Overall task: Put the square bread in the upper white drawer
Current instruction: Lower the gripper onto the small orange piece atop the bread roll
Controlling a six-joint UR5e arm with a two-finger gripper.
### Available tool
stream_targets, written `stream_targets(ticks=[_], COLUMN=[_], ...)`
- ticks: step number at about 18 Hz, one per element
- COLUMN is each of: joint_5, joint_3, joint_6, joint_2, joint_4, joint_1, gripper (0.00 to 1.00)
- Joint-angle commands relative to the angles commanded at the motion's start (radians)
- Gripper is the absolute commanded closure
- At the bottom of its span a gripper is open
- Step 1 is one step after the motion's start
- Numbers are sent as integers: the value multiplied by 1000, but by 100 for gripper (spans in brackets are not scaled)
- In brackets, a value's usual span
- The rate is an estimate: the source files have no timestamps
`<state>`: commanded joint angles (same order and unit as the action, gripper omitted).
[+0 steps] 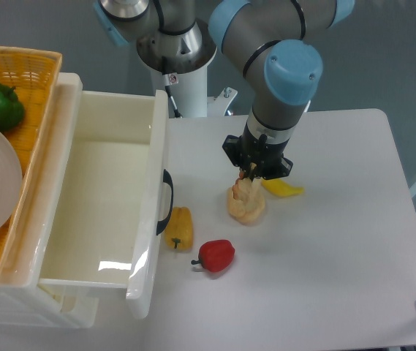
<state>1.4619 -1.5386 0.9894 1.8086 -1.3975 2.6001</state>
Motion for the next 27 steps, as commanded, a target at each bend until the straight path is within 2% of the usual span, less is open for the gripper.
stream_targets(ticks=[8,22,27], joint_5=[-17,-20,-20], joint_3=[11,22,55], joint_6=[-63,-66,-162], joint_2=[3,2,5], joint_4=[14,23,28], joint_1=[0,0,-2], gripper=[94,93,93])
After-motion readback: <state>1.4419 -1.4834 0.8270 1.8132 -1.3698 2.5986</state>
